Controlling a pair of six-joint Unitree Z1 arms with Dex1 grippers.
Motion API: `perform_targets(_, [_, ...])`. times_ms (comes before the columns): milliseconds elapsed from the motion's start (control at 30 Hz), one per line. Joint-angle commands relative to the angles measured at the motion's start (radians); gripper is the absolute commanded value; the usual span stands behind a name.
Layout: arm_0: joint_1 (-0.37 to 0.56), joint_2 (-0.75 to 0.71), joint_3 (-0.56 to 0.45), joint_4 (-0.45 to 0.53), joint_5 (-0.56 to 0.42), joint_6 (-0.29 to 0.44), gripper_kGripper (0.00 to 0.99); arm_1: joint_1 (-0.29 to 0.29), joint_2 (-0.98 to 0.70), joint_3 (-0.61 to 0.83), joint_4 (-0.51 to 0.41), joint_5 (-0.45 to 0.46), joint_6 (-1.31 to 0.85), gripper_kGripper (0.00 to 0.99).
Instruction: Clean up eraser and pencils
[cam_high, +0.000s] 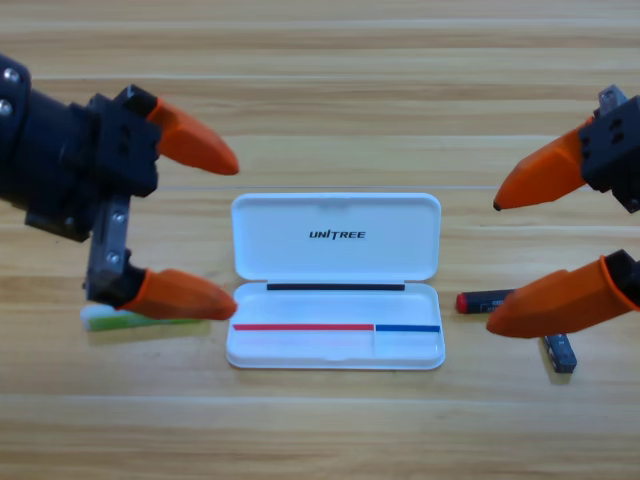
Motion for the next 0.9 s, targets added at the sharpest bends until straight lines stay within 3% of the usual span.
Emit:
perform_targets(33, [-0.021,0.072,-0.059,0.081,0.126,0.057,0.982,0.009,-0.009,0.039,-0.031,-0.012,0.027,0.986])
perform_targets(133, [0.016,0.112,-0.102,0.120,0.210,0.088,0.982,0.009,0.003,0.039,-0.032,-0.018,0.043,0.988])
perform_targets(200, [0.079,0.175,-0.164,0.180,0.210,0.114,0.980,-0.003,0.003,0.043,-0.032,-0.029,0.056,0.988])
perform_targets(300, [0.165,0.256,-0.233,0.245,0.207,0.168,0.979,-0.067,-0.026,0.081,-0.058,-0.061,0.112,0.988])
perform_targets(400, [0.234,0.351,-0.327,0.344,0.207,0.198,0.979,-0.115,-0.020,0.081,0.012,-0.121,0.151,0.985])
perform_targets(500, [0.278,0.393,-0.379,0.399,0.207,0.214,0.979,-0.133,0.023,0.072,0.072,-0.253,0.279,0.983])
perform_targets(600, [0.309,0.414,-0.398,0.426,0.207,0.228,0.979,-0.172,0.069,0.098,0.072,-0.339,0.392,0.983])
perform_targets(900, [0.375,0.496,-0.367,0.474,0.167,0.241,0.980,-0.192,0.192,0.170,0.066,-0.339,0.504,0.988])
